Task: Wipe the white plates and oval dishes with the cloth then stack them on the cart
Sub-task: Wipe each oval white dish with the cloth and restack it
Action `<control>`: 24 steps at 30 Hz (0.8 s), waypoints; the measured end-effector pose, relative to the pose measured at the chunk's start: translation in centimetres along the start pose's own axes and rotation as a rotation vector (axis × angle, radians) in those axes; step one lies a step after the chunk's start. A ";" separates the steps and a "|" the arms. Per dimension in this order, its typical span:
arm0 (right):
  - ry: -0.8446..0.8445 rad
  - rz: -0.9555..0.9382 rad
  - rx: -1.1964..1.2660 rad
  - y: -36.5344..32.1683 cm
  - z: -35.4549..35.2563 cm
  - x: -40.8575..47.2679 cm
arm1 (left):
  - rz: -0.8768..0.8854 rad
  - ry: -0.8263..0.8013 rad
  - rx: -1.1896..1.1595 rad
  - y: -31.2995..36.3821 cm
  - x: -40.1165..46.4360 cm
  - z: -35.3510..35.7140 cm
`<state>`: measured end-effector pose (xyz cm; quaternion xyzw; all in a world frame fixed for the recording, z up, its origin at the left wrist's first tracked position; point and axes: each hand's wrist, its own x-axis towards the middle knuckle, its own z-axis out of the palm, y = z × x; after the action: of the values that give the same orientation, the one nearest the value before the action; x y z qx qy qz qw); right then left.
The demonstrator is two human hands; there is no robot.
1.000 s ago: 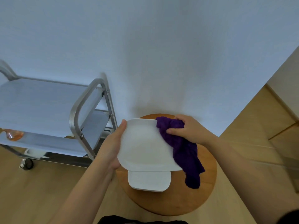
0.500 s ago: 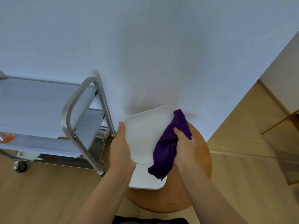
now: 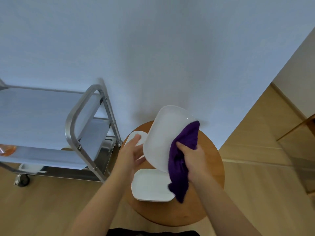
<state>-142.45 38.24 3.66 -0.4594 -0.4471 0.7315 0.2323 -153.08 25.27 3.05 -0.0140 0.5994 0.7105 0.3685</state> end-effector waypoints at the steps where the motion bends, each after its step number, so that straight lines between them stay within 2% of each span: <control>1: -0.054 -0.035 -0.121 -0.7 -0.3 0.2 | -0.050 -0.036 0.010 1.0 0.6 -0.5; 4: -0.235 -0.062 -0.414 -1.9 0.1 0.1 | -0.159 -0.188 -0.052 3.6 1.7 -0.4; 7: -0.290 -0.106 -0.476 -2.2 1.1 -0.2 | -0.233 -0.166 -0.169 4.2 2.3 0.5; 10: -0.261 -0.208 -0.512 -1.7 1.5 -0.6 | -0.217 -0.105 -0.232 3.9 2.6 0.4; 14: -0.178 -0.322 -0.535 -0.3 1.0 -1.6 | -0.178 -0.132 -0.304 3.6 2.8 0.1; 17: -0.168 -0.289 -0.580 0.7 0.3 -2.0 | -0.138 -0.110 -0.347 3.3 2.9 0.0; 20: -0.226 -0.283 -0.736 1.6 -0.7 -2.5 | -0.058 0.020 -0.282 3.7 3.1 -0.3; 24: -0.062 -0.584 -0.710 -0.9 -1.6 -2.5 | 0.045 0.026 -0.155 3.9 2.9 -0.3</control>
<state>-139.94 37.48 5.36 -0.3434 -0.7874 0.4504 0.2433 -157.39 26.39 4.89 -0.0382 0.5474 0.7627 0.3424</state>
